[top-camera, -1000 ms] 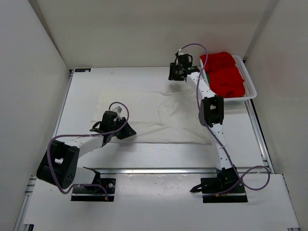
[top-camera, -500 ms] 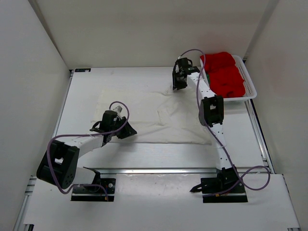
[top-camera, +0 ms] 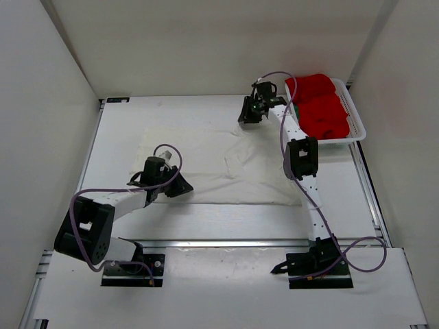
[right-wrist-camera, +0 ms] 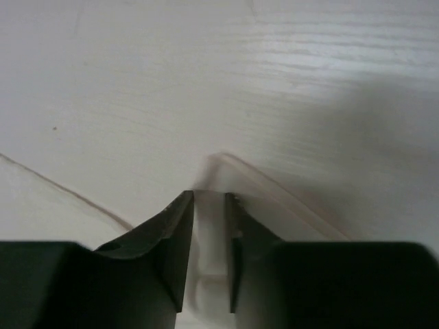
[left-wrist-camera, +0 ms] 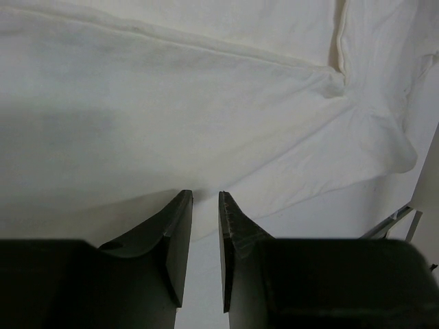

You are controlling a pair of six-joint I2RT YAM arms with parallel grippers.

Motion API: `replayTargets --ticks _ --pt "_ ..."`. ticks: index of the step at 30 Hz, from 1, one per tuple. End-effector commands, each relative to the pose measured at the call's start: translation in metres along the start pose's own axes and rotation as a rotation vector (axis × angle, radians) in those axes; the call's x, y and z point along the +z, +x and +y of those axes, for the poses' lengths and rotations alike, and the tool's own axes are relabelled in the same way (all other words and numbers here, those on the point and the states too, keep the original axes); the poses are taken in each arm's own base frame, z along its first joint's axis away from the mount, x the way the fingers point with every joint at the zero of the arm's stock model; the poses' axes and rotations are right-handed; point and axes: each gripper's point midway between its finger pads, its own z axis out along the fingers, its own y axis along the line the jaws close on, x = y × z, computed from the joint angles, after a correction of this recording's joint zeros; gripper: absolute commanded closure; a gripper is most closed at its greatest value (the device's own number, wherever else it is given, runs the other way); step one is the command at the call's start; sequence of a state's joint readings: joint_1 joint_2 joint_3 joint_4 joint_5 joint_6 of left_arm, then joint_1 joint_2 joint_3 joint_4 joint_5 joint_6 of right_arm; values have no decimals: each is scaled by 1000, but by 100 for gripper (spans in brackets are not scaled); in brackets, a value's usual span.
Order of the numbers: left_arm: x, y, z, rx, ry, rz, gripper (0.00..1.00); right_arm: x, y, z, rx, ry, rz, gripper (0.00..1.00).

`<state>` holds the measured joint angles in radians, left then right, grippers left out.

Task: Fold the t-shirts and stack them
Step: Grap the side of the flattened tshirt furthest away from the robot with both arms

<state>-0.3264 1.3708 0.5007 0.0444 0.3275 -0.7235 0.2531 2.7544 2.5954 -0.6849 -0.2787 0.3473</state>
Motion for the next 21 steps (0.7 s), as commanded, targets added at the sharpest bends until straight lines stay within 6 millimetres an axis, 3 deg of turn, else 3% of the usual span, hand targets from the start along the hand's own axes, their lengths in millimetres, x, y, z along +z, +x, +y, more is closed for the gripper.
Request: replayTargets --ticks 1,3,6,9,13,16,19,21 --pt "-2 -16 -15 7 47 -25 67 8 -5 19 -3 -54 -29 60" --pt "-1 -16 -13 11 37 -24 67 14 6 24 15 -76 -6 54" --pt "-1 -18 -13 5 38 -18 67 17 8 29 43 -91 0 55" --pt "-3 -24 -14 6 39 -33 67 19 6 26 74 -97 -7 62" --pt "-2 -23 -17 16 47 -30 67 24 6 29 116 -128 -6 81" --pt "-1 -18 -16 9 46 -21 67 28 -3 40 115 -173 -47 93" --pt "-2 -21 -15 7 47 -27 67 28 -17 67 77 -255 -111 94" --pt "-3 -21 -13 10 42 -22 67 24 -33 72 70 -274 -164 94"
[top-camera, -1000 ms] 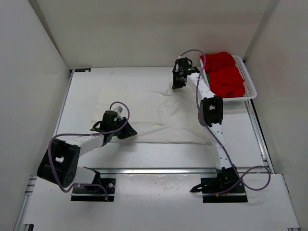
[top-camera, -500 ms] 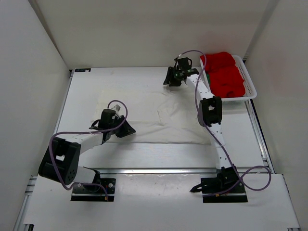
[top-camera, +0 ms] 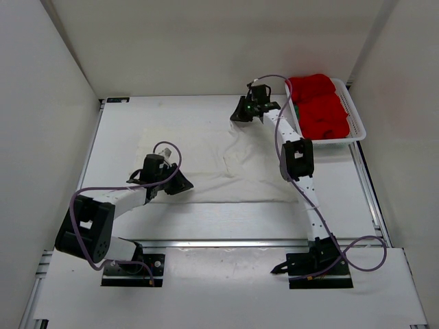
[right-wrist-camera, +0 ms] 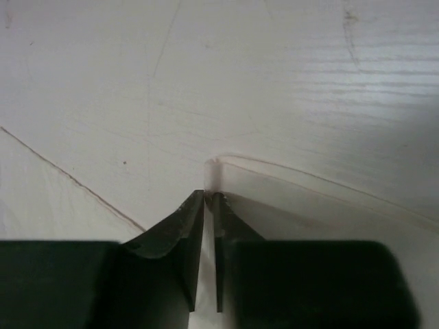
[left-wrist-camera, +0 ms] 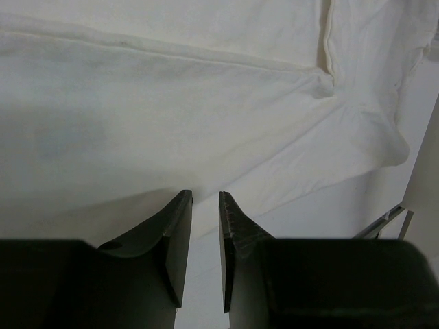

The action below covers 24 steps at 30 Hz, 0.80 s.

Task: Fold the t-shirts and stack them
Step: Grap the side of the flattened tshirt furthest away from the robot with both arms

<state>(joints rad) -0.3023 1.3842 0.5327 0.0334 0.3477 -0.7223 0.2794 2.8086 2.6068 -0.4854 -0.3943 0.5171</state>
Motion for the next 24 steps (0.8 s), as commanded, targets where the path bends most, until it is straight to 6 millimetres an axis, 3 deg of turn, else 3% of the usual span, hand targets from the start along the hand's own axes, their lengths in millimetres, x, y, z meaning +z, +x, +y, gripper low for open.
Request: replayTargets --ticks 1,2,5,7,8,10,11,13,15,18,21,22,23,24 --pt "-2 -11 -10 18 31 -17 68 2 -28 33 -39 -114 -104 87" --pt "-2 -14 -10 21 33 -22 67 -3 -36 32 -63 -114 -120 77" --pt "-1 -17 -15 8 47 -20 67 -22 -56 35 -120 -110 -149 59" --pt "0 -25 -25 14 70 -26 68 -56 -87 36 -143 -117 -190 58" --pt "-1 -26 -27 17 71 -23 67 -68 -93 37 -157 -87 -189 57" --pt "0 -35 -36 24 92 -31 67 -93 -103 5 -149 58 -187 59" --pt "1 -35 -41 29 98 -28 67 -106 -89 -28 -118 204 -126 61" --pt "4 -31 -43 31 105 -12 67 -117 -74 -53 -110 328 -65 64" --pt "5 -27 -48 39 115 -2 67 -127 -55 -76 -94 425 10 75" --pt "9 -16 -53 47 127 24 67 -141 -36 -88 -96 518 84 79" --pt "10 -12 -59 56 143 34 67 -161 -46 -69 -180 560 47 78" --pt "10 -12 -60 56 145 35 67 -157 -37 -75 -194 580 67 78" --pt "9 -13 -61 60 146 28 67 -166 -43 -70 -212 586 47 77" --pt "9 -15 -61 60 148 24 66 -161 -27 -77 -221 596 95 78"
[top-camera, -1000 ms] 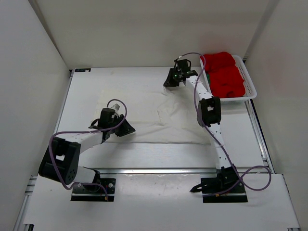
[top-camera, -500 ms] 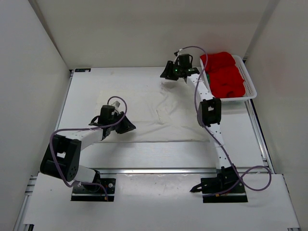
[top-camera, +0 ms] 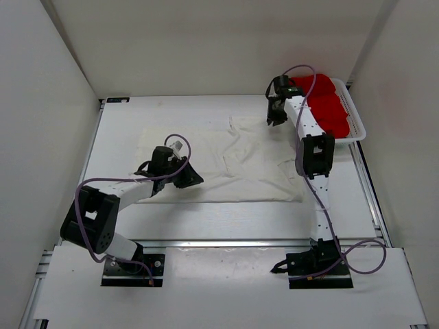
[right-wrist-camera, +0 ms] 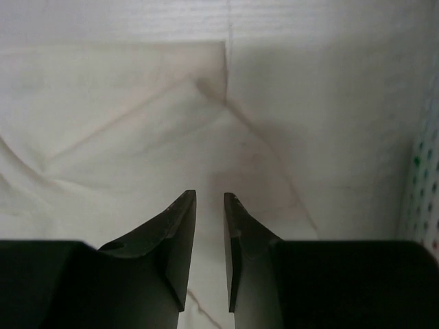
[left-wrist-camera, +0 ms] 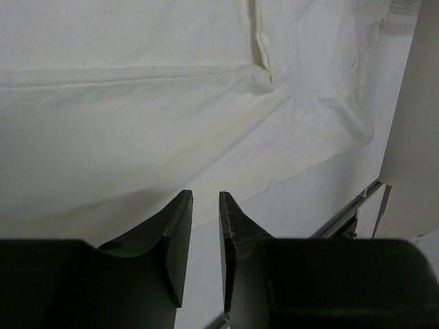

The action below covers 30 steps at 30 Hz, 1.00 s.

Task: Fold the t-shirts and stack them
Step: Grap the side of the flattened tshirt furthest away from the robot with both arms

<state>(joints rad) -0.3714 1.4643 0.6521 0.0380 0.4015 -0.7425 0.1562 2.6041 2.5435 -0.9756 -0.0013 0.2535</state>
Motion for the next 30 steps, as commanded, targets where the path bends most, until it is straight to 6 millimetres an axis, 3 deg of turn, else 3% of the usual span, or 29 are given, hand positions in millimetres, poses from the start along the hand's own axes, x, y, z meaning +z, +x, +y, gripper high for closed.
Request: replayTargets --ticks 1,2,4,5,10,11,12,15,18,21,23,25,27,28,30 --pt "-2 -8 -14 26 42 -25 67 -44 -3 6 -104 51 -45 79" --pt "-2 -7 -11 32 28 -27 67 -48 -2 4 -104 42 -44 82" --pt "1 3 -1 29 -2 -9 67 -25 39 1 -125 41 44 88" --pt "4 4 10 18 -37 -9 67 -32 38 -1 -124 41 26 89" --pt "6 16 42 -130 -54 36 68 -15 100 -14 -89 39 117 99" --pt "4 28 52 -168 -59 61 68 -17 121 -15 -96 49 154 99" --pt "0 30 60 -190 -65 57 68 -24 116 -10 -102 35 115 100" --pt "-14 37 75 -199 -96 59 67 -25 169 -16 -99 26 193 100" --pt "-25 47 83 -170 -127 76 67 -35 189 -17 -90 24 198 100" --pt "-34 71 91 -195 -153 138 67 -45 217 -19 -101 31 239 100" --pt "-37 77 92 -188 -155 152 67 -56 216 -17 -108 30 230 100" --pt "-39 80 91 -184 -156 162 67 -71 197 -8 -114 2 176 96" --pt "-38 74 84 -171 -132 150 64 -81 154 -7 -105 -4 97 85" --pt "-36 70 81 -164 -129 152 63 -81 144 -10 -98 -2 83 83" --pt "-35 60 72 -137 -113 138 63 -86 88 -1 -101 -16 -16 80"
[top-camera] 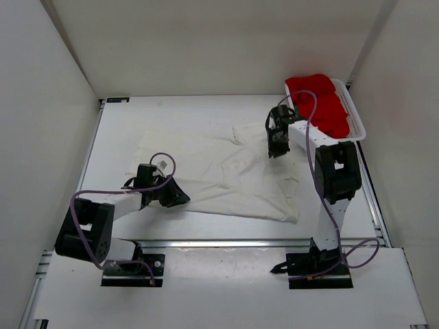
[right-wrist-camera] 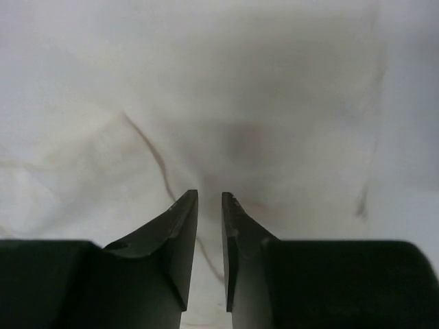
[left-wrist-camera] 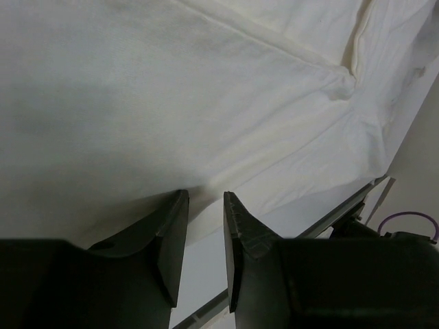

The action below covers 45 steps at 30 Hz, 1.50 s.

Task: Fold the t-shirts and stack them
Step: Grap the side of the flattened tshirt furthest away from the robot with both arms

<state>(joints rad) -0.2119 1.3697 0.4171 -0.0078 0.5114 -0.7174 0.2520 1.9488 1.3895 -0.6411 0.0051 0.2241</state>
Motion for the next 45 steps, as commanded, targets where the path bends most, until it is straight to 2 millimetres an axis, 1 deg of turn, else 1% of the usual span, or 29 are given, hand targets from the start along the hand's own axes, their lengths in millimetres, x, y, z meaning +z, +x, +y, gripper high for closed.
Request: replayTargets --ticks 1,2,3,4,5,6,7,8,9,10,11,13,16,20,23,26,28,29,32,33,35,37,38,40,41,42,43,44,45 --pt "-2 4 -2 42 -39 43 61 -19 -87 -2 3 -42 -173 81" --pt "-3 -4 -8 53 -31 25 60 -9 -105 1 6 -59 -179 81" --pt "-3 -9 -15 73 -22 18 60 -17 -130 2 4 -57 -230 82" --pt "-4 -17 -22 88 -12 1 59 -1 -136 -1 16 -46 -224 83" --pt "-5 -25 -29 102 -3 -13 59 12 -154 -5 21 -30 -256 83" --pt "-5 -29 -30 103 -6 -19 58 10 -172 -3 26 -43 -289 82" --pt "-5 -31 -33 107 -2 -18 57 34 -173 -9 42 -41 -264 82" --pt "-4 -36 -37 113 5 -29 58 50 -182 -11 60 -46 -248 81" --pt "-4 -35 -40 114 10 -26 58 32 -206 -12 74 -44 -290 80" --pt "-4 -39 -44 117 21 -32 58 63 -199 -19 81 -27 -241 79" --pt "-3 -38 -45 111 23 -25 58 61 -211 -22 118 -53 -275 76" --pt "-1 -39 -45 117 24 -23 58 71 -201 -20 130 -90 -249 71" --pt "0 -41 -44 112 25 -30 58 80 -199 -16 91 -55 -242 65" --pt "1 -40 -43 100 29 -22 59 87 -189 -17 113 -75 -200 64" --pt "0 -48 -46 99 38 -40 59 93 -181 -10 89 -61 -176 65" --pt "-2 -55 -47 99 33 -59 58 92 -179 -4 89 -95 -168 74" --pt "-3 -65 -54 123 35 -80 58 91 -185 1 92 -117 -187 91" --pt "-4 -68 -53 126 21 -89 58 88 -191 0 96 -114 -206 96" --pt "-3 -83 -57 146 -5 -125 58 74 -204 7 84 -117 -254 100" --pt "-6 -99 -66 156 -5 -161 58 61 -212 7 77 -114 -281 100" --pt "-4 -114 -66 155 -30 -196 57 49 -215 2 67 -108 -295 100" --pt "-6 -141 -73 146 -54 -251 56 24 -222 2 41 -116 -329 100" --pt "-9 -154 -72 129 -63 -285 56 23 -219 0 31 -121 -320 100" --pt "-13 -192 -71 108 -104 -353 54 4 -226 -1 22 -145 -348 100" --pt "-21 -216 -73 112 -133 -414 53 0 -225 3 22 -173 -342 100" --pt "-20 -233 -51 82 -203 -443 52 -5 -225 9 11 -205 -340 100" --pt "-19 -252 -43 68 -251 -470 53 -6 -226 16 -1 -219 -347 100" --pt "-31 -277 -43 42 -253 -526 52 -5 -223 19 -3 -236 -336 100" --pt "-27 -289 -19 -4 -287 -520 53 -6 -221 22 -7 -252 -327 100"
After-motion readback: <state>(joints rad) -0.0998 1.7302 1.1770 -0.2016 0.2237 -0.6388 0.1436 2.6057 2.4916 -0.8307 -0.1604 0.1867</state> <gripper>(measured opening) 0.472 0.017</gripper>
